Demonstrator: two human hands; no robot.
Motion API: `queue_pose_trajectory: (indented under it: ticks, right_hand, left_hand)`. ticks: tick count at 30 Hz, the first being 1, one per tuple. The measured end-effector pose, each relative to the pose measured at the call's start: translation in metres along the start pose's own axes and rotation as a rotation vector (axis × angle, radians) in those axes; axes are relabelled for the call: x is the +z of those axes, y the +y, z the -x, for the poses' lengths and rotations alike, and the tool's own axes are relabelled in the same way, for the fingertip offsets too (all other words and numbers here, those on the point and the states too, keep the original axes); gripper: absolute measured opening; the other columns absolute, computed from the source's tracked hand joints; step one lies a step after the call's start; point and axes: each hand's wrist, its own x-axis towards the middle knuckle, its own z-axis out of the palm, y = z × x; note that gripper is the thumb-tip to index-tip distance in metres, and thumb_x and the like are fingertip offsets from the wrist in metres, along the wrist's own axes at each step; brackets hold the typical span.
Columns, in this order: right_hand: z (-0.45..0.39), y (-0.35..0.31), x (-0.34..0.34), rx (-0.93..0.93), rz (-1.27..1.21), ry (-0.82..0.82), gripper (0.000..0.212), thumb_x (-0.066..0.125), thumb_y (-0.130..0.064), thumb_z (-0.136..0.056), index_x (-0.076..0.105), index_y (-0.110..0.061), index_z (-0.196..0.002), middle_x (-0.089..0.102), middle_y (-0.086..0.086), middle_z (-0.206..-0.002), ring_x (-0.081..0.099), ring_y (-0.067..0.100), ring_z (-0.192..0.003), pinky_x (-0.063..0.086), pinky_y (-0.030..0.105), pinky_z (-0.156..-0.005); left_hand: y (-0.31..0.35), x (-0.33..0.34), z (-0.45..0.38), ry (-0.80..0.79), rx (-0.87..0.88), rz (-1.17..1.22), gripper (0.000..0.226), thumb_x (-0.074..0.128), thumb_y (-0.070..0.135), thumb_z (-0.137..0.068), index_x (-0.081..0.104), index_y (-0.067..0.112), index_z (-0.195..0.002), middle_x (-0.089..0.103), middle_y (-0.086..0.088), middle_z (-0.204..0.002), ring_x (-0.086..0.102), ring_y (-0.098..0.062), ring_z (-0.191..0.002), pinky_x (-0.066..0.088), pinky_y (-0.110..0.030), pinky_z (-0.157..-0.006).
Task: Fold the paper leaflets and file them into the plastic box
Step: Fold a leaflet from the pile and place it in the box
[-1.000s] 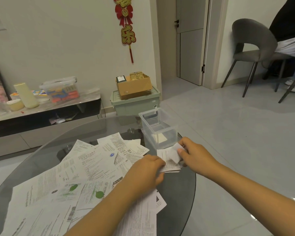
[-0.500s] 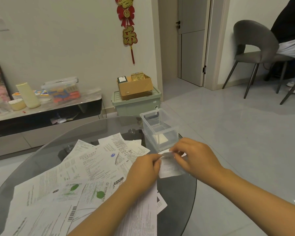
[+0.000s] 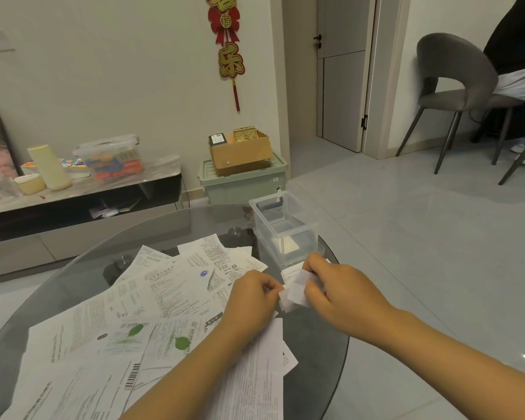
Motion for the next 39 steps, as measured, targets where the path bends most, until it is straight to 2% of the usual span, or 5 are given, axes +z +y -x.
queue_pose_trajectory:
  ticks: [8,17,23,30,39]
  right_hand:
    - [-0.01,0.017,0.017,0.075,-0.017,-0.027,0.007,0.035,-0.027,-0.101,0.035,-0.021,-0.097,0.059,0.002,-0.08,0.054,0.019,-0.067,0.04,0.028,-0.053]
    - [-0.006,0.017,0.019,-0.143,0.321,0.211,0.004,0.063,-0.025,-0.07,0.065,-0.026,-0.067,0.064,-0.009,-0.06,0.059,0.014,-0.05,0.037,0.024,-0.037]
    - [-0.005,0.02,0.029,-0.148,0.346,-0.102,0.031,0.038,-0.034,-0.098,0.062,-0.03,-0.117,0.062,-0.008,-0.112,0.054,0.015,-0.106,0.039,0.024,-0.073]
    - [-0.008,0.019,0.032,-0.087,0.34,-0.152,0.035,0.035,-0.031,-0.101,0.051,-0.039,-0.131,0.052,-0.006,-0.134,0.043,0.02,-0.118,0.043,0.028,-0.09]
    - [-0.01,0.023,0.034,-0.115,0.288,-0.158,0.035,0.037,-0.034,-0.101,0.048,-0.044,-0.132,0.045,-0.012,-0.143,0.041,0.019,-0.12,0.038,0.026,-0.091]
  left_hand:
    - [0.003,-0.009,0.001,-0.123,-0.032,0.032,0.02,0.052,0.021,-0.089,0.065,0.01,-0.079,0.063,0.0,-0.075,0.056,-0.011,-0.068,0.05,-0.034,-0.067]
    - [0.0,-0.004,-0.002,-0.092,-0.012,-0.051,0.02,0.074,0.022,-0.08,0.064,0.019,-0.097,0.06,0.006,-0.08,0.061,-0.01,-0.076,0.051,-0.023,-0.076]
    - [-0.004,-0.004,-0.003,-0.053,0.007,-0.064,0.017,0.061,0.013,-0.089,0.065,0.018,-0.104,0.06,0.008,-0.083,0.057,-0.008,-0.079,0.044,-0.016,-0.074]
    - [-0.004,-0.012,-0.002,-0.194,0.128,-0.081,0.057,0.071,0.029,-0.081,0.047,0.03,-0.132,0.058,0.008,-0.102,0.057,-0.003,-0.08,0.049,-0.019,-0.083]
    - [-0.008,-0.01,-0.005,-0.147,0.093,-0.109,0.036,0.082,0.033,-0.069,0.065,0.022,-0.099,0.061,0.009,-0.086,0.059,-0.005,-0.076,0.052,-0.021,-0.077]
